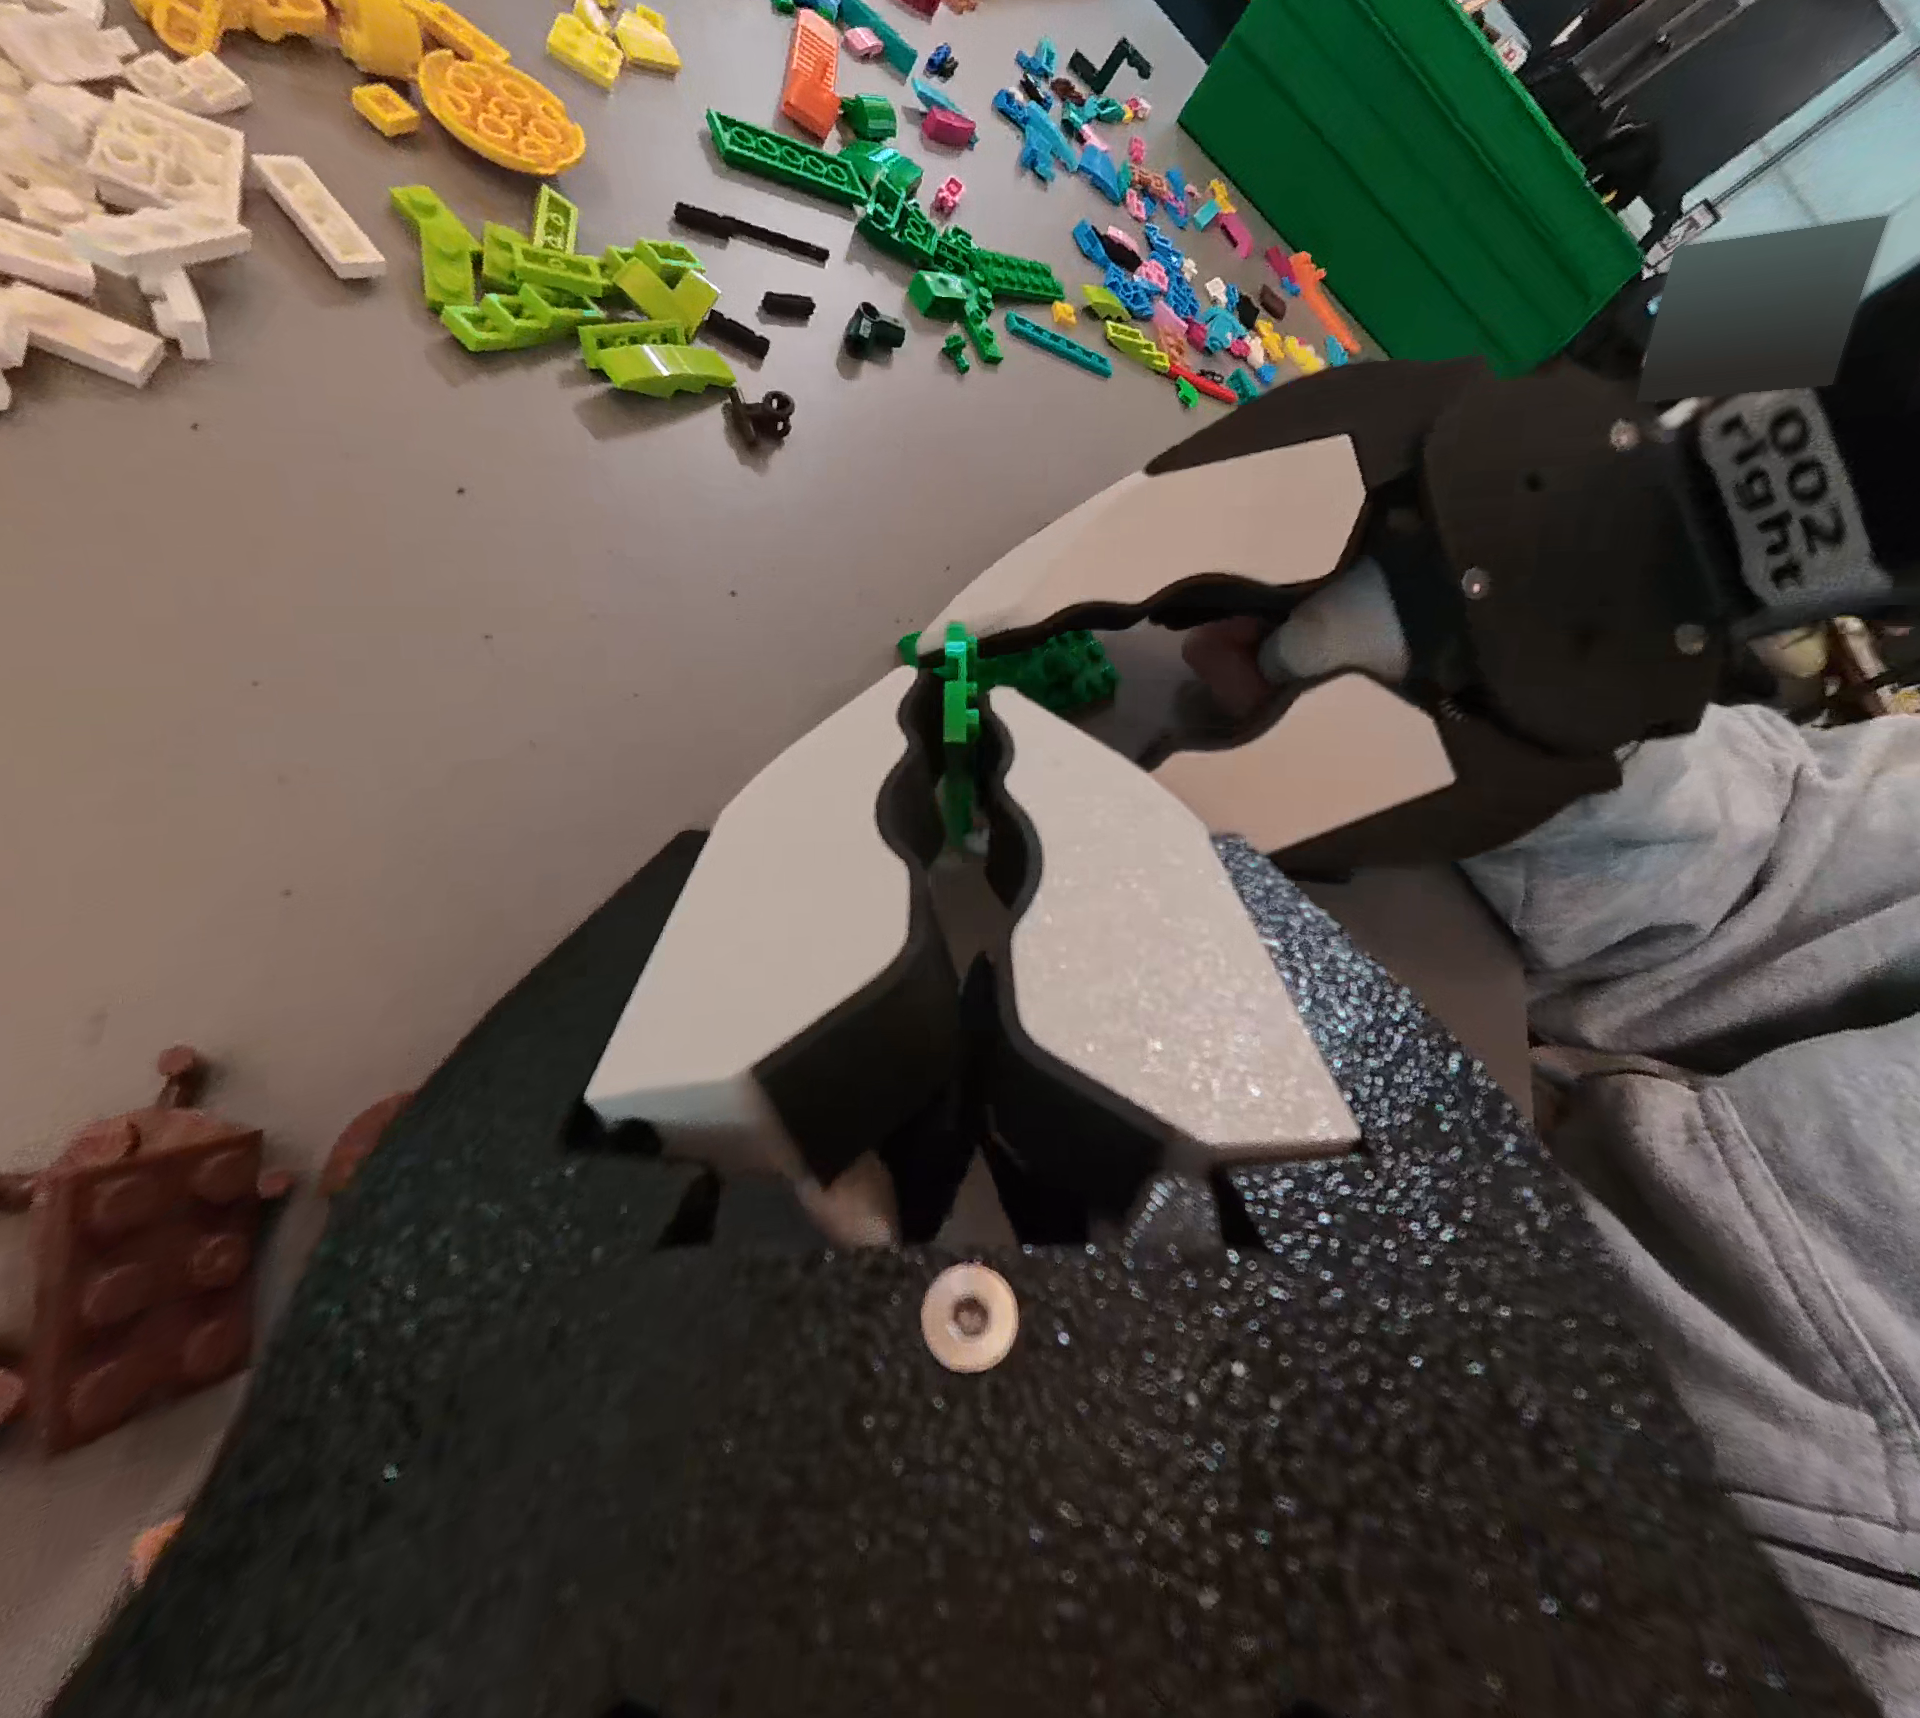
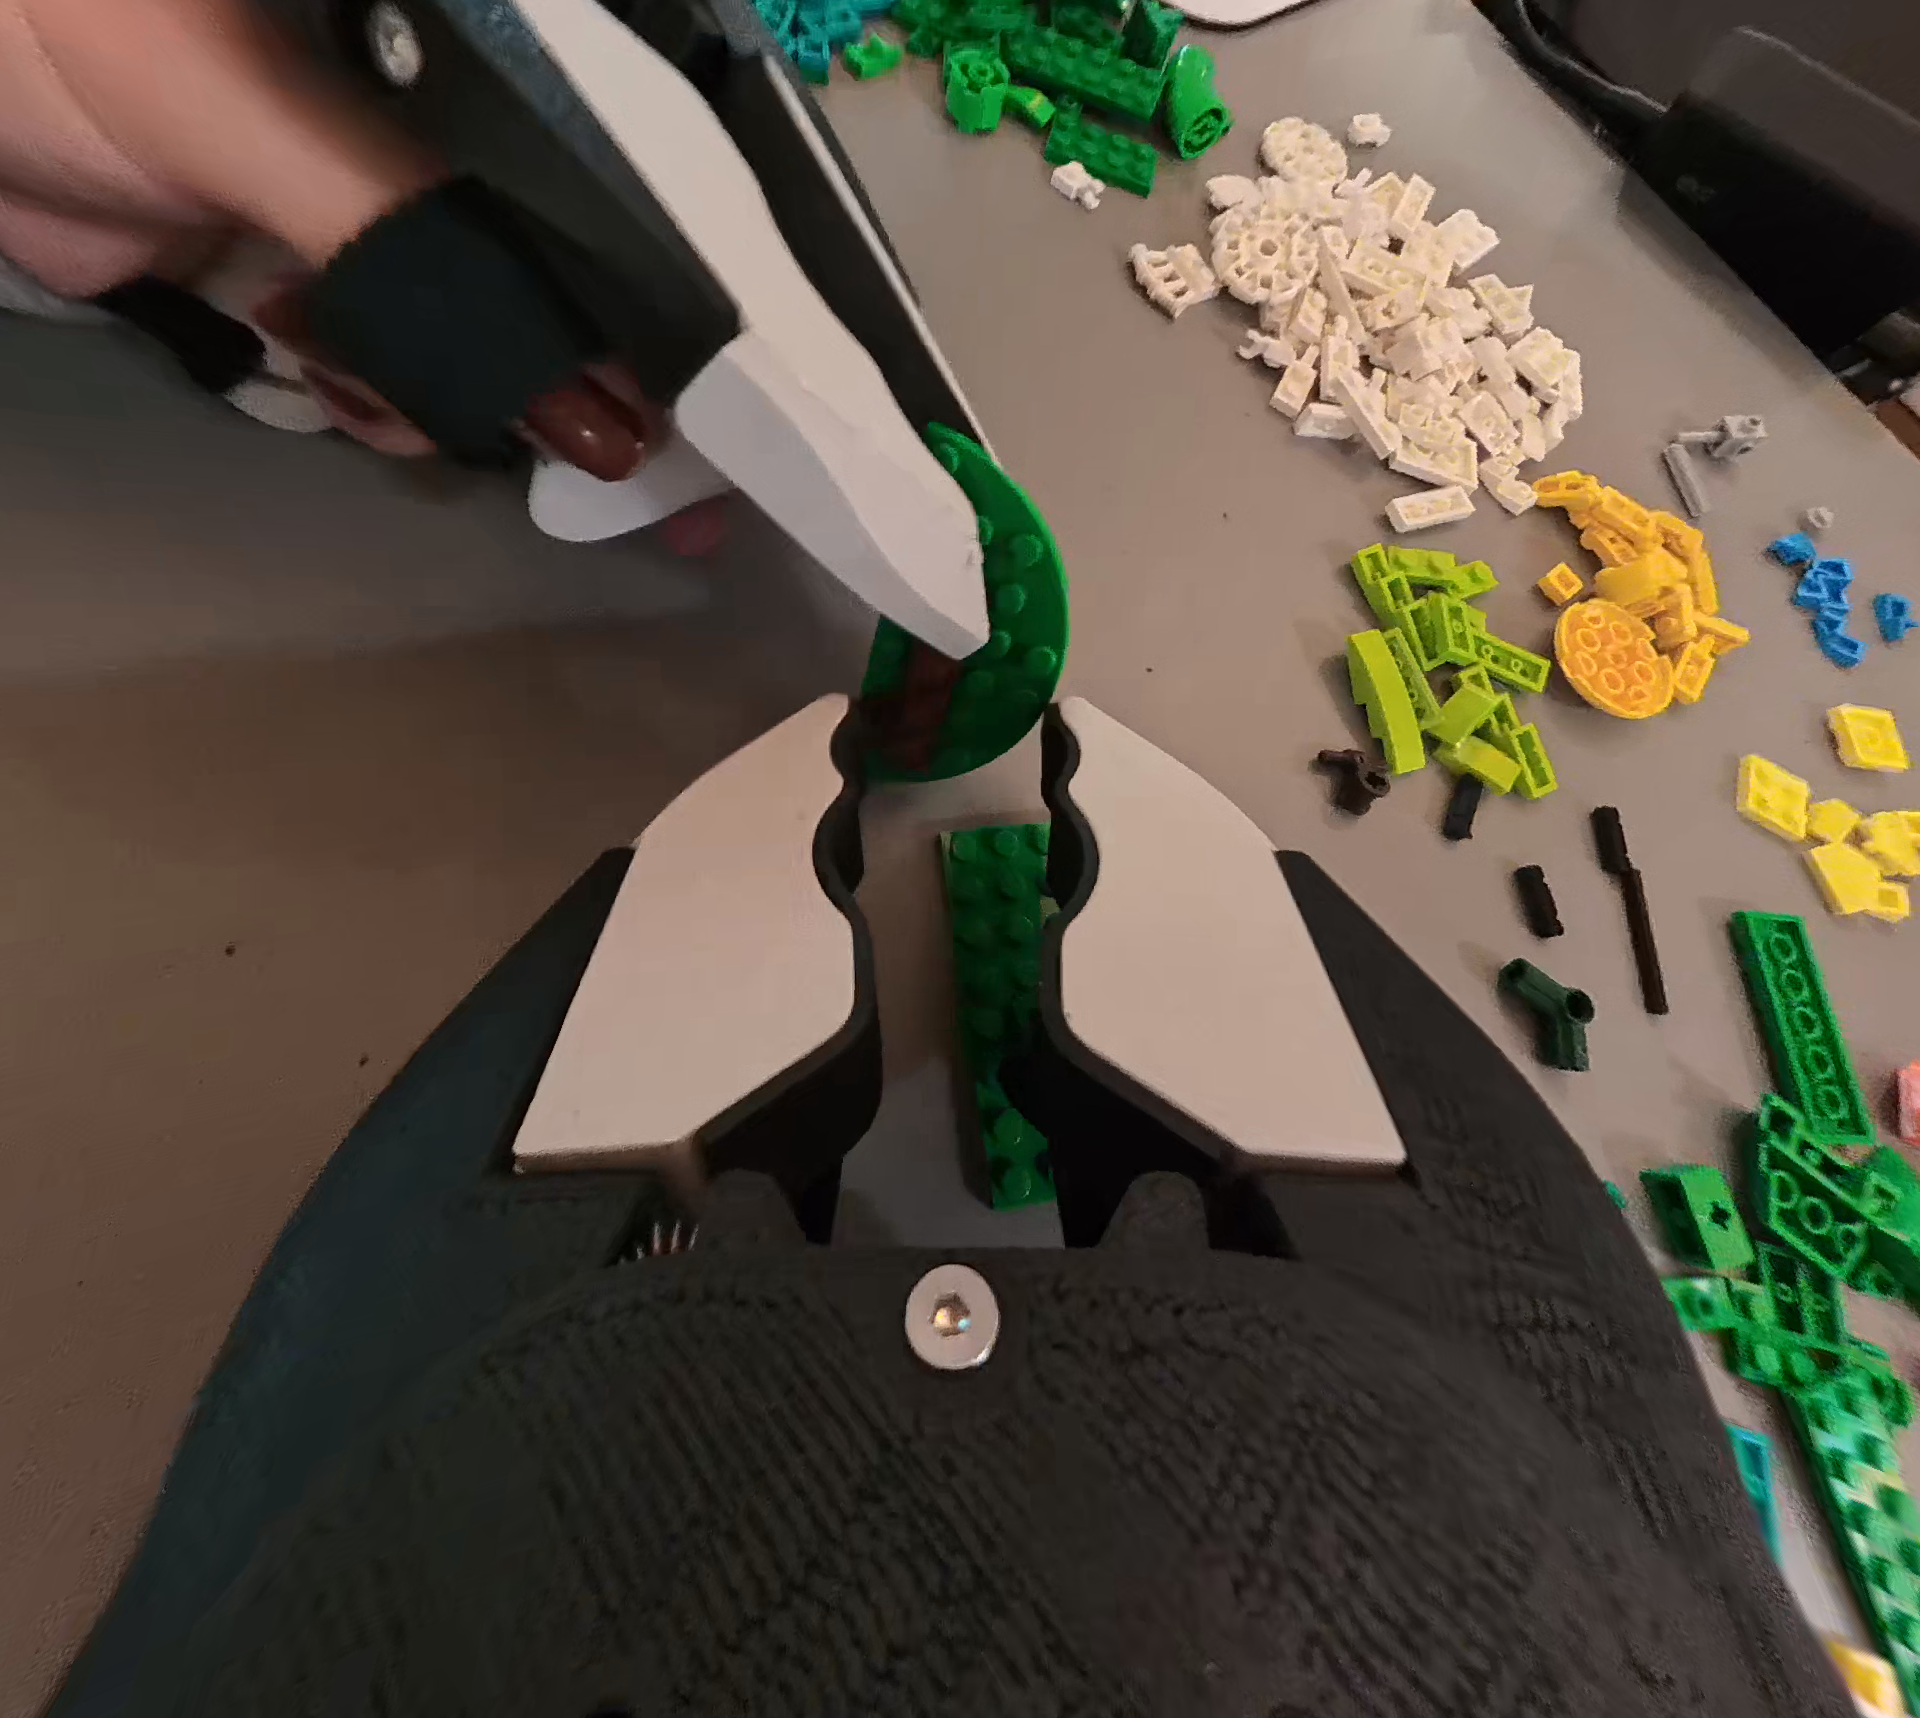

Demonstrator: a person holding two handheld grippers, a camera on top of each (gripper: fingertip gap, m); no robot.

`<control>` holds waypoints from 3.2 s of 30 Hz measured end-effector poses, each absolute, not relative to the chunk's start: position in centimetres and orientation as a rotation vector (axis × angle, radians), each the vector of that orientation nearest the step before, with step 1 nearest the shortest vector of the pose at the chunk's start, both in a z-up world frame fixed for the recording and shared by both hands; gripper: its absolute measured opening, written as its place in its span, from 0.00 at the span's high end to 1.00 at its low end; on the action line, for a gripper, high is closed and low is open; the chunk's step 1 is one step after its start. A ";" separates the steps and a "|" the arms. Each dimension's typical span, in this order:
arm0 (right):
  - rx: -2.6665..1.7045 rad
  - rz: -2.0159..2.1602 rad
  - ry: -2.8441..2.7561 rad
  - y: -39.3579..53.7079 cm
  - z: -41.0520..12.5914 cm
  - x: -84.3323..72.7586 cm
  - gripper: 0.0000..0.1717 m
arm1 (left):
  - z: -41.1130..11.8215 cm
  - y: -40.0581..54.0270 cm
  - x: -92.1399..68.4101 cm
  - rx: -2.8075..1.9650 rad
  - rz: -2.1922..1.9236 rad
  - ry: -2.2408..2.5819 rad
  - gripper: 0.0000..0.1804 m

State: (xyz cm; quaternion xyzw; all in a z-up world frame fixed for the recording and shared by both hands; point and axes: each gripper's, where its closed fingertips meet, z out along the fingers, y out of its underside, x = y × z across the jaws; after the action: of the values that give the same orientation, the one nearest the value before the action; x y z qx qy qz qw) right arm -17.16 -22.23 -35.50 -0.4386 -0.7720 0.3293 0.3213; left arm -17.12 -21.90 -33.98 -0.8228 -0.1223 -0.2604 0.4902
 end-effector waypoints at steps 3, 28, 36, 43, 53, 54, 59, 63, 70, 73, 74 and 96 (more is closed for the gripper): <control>-1.136 0.841 -2.019 -22.3 -35.4 -17.3 0.82 | -34.0 -22.0 -17.2 -1.992 -0.643 -0.308 0.98; -1.020 1.143 -2.225 -22.1 -35.0 -16.7 0.93 | -33.8 -22.3 -16.8 -2.020 -0.591 -0.187 0.98; -0.340 0.838 -2.142 -24.9 -33.8 -14.8 0.77 | -35.0 -23.6 -14.5 -2.089 -1.015 -0.286 0.97; -0.331 0.843 -2.235 -25.8 -34.2 -13.6 0.73 | -35.3 -24.7 -12.2 -2.137 -1.183 -0.188 0.97; -0.352 0.871 -2.121 -24.4 -33.5 -13.7 0.73 | -34.4 -23.9 -13.5 -2.042 -1.149 -0.267 0.91; -0.340 0.862 -2.127 -24.5 -33.7 -13.7 0.73 | -34.4 -23.9 -13.6 -2.039 -1.149 -0.277 0.91; -0.326 0.834 -2.125 -24.7 -34.0 -13.8 0.73 | -34.4 -23.7 -14.3 -2.012 -1.152 -0.337 0.92; -0.318 0.814 -2.112 -24.3 -34.0 -13.9 0.74 | -34.8 -23.5 -15.3 -2.019 -1.095 -0.408 0.98; -0.285 0.749 -2.219 -25.1 -34.9 -13.1 0.83 | -35.3 -23.6 -14.7 -2.067 -1.114 -0.396 0.98; -0.335 0.748 -2.286 -25.6 -35.3 -13.0 0.80 | -35.3 -23.5 -14.7 -2.067 -1.123 -0.404 0.98; -0.358 0.735 -2.316 -25.6 -35.6 -13.0 0.79 | -35.3 -23.5 -14.7 -2.067 -1.127 -0.406 0.98; -0.509 0.706 -2.364 -25.2 -36.3 -13.3 0.90 | -34.1 -23.5 -15.8 -1.917 -1.278 -0.523 0.92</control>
State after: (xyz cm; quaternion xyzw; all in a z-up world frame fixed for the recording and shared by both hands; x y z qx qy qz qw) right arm -13.31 -25.25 -36.32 -0.1923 -0.8933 0.2669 0.3063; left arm -15.75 -23.47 -34.15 -0.7506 -0.2048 -0.5005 0.3796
